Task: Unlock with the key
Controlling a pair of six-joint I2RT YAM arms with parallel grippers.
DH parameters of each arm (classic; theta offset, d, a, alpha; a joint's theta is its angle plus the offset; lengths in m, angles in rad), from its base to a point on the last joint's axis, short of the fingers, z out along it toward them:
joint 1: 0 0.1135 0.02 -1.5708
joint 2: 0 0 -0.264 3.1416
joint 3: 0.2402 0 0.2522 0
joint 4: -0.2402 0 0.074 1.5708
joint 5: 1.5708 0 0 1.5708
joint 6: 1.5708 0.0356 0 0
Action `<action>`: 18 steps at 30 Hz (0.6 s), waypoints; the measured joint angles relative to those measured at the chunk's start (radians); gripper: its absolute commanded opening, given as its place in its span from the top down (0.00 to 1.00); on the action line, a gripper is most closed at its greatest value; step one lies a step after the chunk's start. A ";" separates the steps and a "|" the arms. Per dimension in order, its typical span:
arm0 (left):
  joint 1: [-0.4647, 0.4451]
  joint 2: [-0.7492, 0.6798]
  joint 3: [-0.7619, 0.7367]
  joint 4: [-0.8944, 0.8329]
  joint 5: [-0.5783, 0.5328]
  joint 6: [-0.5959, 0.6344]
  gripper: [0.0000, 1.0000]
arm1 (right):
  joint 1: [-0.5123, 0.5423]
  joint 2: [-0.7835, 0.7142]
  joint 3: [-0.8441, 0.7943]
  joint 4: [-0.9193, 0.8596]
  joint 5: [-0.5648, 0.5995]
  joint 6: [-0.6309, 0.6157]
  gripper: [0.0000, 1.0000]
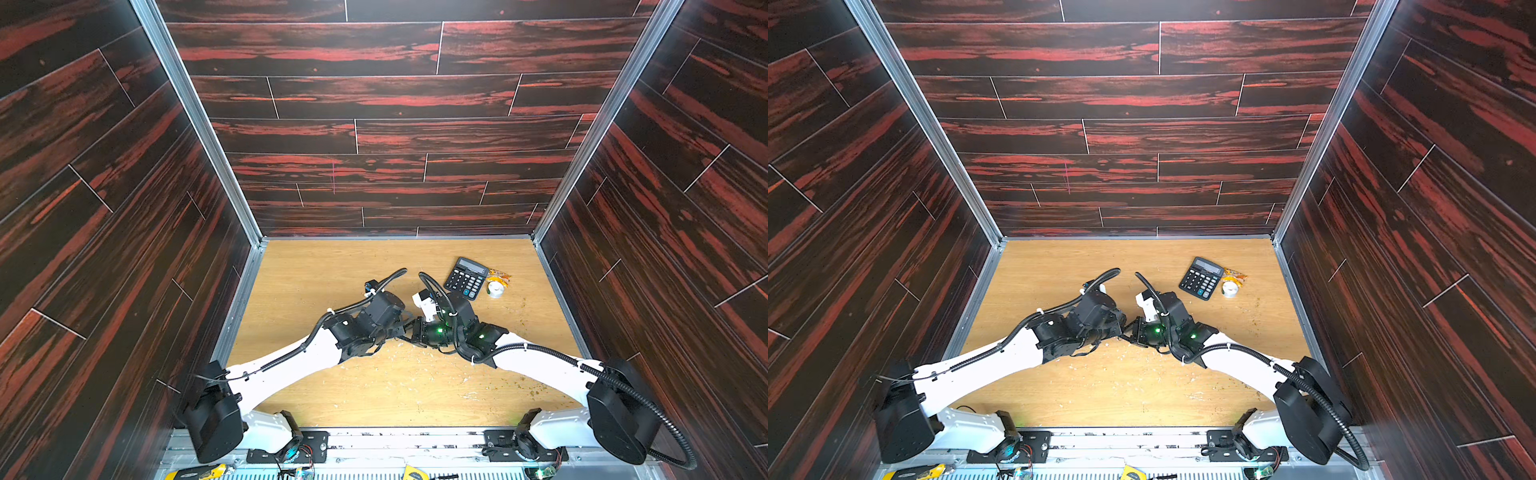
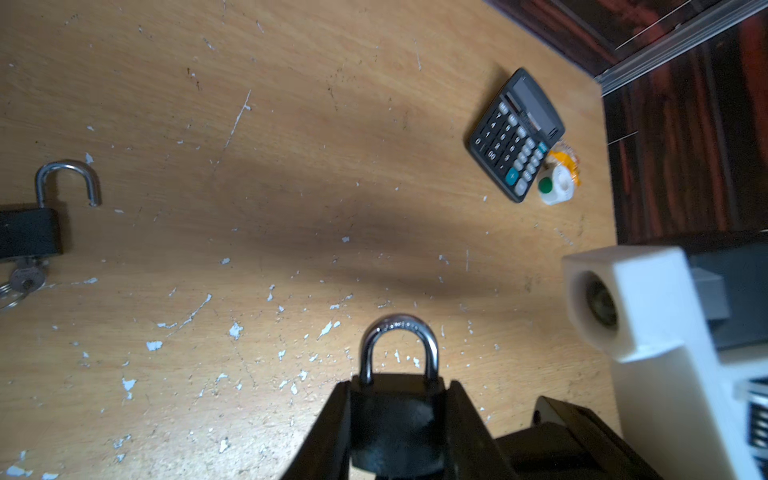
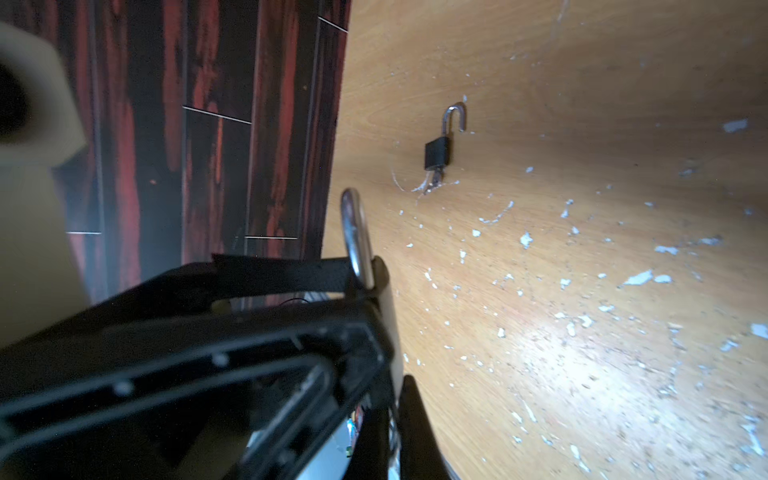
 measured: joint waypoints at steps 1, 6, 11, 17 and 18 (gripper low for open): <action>0.007 -0.012 -0.009 0.011 0.008 -0.003 1.00 | -0.002 0.000 -0.003 0.014 -0.010 0.006 1.00; 0.026 -0.060 -0.039 0.027 0.024 -0.008 1.00 | -0.005 0.000 -0.021 0.078 -0.053 0.032 1.00; 0.035 -0.094 -0.056 0.039 0.032 -0.007 1.00 | -0.008 0.000 -0.033 0.135 -0.091 0.058 1.00; 0.044 -0.122 -0.077 0.064 0.049 -0.007 1.00 | -0.013 0.000 -0.039 0.164 -0.119 0.076 1.00; 0.045 -0.122 -0.077 0.064 0.051 -0.007 1.00 | -0.013 0.000 -0.039 0.160 -0.117 0.071 1.00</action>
